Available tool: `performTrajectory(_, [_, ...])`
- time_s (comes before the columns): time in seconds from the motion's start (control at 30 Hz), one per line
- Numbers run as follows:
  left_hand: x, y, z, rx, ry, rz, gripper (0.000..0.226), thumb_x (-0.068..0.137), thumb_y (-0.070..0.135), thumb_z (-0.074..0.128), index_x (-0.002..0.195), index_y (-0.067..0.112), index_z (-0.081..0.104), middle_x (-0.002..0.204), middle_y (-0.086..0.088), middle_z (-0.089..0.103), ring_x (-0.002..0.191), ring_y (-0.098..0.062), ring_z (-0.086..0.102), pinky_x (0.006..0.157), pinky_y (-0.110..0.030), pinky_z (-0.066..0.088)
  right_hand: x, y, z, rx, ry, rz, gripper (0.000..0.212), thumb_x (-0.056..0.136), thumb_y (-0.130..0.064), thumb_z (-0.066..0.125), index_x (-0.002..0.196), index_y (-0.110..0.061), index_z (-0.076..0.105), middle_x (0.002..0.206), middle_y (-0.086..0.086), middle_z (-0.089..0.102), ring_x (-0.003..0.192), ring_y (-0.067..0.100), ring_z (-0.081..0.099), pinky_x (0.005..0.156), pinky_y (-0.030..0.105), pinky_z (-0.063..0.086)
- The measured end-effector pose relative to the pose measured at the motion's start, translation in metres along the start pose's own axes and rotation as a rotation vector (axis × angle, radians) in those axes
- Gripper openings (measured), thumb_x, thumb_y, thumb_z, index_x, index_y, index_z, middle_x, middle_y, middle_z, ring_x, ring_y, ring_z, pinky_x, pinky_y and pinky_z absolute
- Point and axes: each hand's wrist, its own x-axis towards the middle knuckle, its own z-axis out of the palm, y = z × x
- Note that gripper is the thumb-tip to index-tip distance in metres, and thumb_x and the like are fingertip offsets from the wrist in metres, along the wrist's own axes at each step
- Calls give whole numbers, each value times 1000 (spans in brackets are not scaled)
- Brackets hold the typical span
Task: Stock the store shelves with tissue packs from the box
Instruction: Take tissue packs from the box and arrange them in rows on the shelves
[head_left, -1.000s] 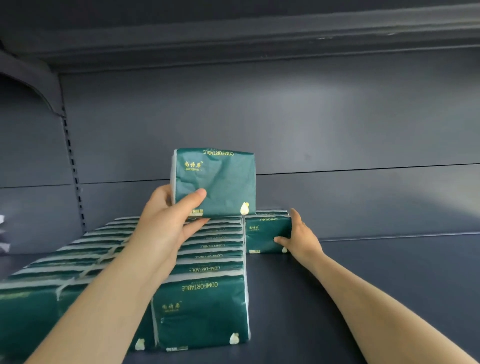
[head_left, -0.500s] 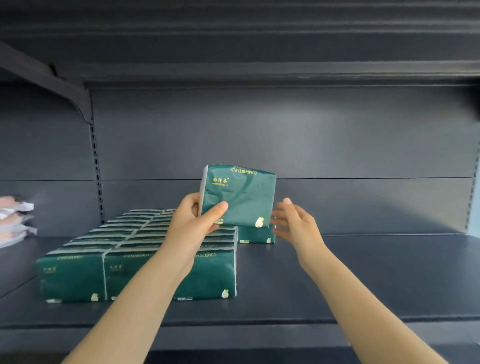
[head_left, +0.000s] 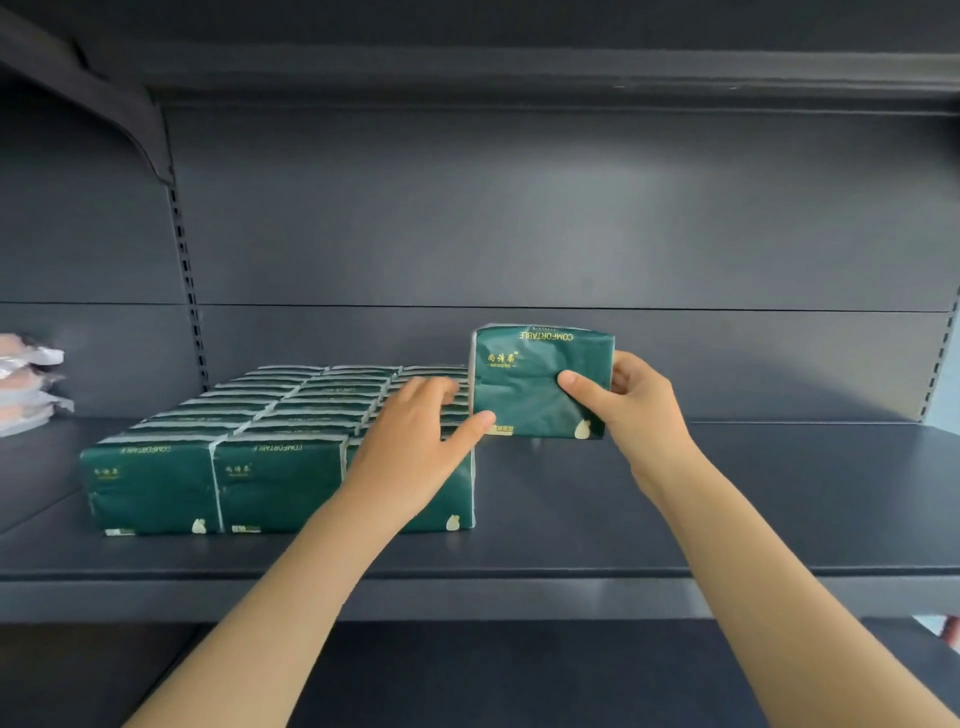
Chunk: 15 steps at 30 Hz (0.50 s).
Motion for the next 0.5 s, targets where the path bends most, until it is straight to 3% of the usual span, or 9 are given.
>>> performTrajectory(0.07, [1,-14,0,400,-45,116,63,89,60,33,130,15,50,129,2,51,122,-16,46,101,-30,37,14,9,-5,-30,30,24,24,83,-16,71,106,-12,63,97,-2,71,77,6,69,53,13,51])
performTrajectory(0.17, [3,-36,4,694,-39,289,67,90,59,23,100,10,67,96,-3,64,90,-21,61,82,-34,51,41,29,-8,-124,66,54,29,83,-18,72,109,-10,61,101,0,69,83,9,67,55,17,52])
performTrajectory(0.23, [8,-51,11,746,26,379,65,87,58,26,87,9,69,83,-3,65,76,-22,63,74,-35,54,64,47,-6,-261,82,81,32,81,-23,74,108,-12,61,103,0,67,92,16,66,69,32,58])
performTrajectory(0.3, [12,-59,17,736,51,405,64,86,57,27,86,9,69,83,-3,65,77,-22,64,74,-36,56,82,66,1,-395,64,111,34,79,-26,75,106,-12,60,103,1,67,95,21,65,78,43,57])
performTrajectory(0.5, [18,-75,26,676,54,443,62,89,57,28,87,8,67,84,-3,67,76,-22,66,70,-34,57,115,105,26,-743,24,99,35,83,-30,70,103,-8,51,91,1,53,84,20,51,65,29,40])
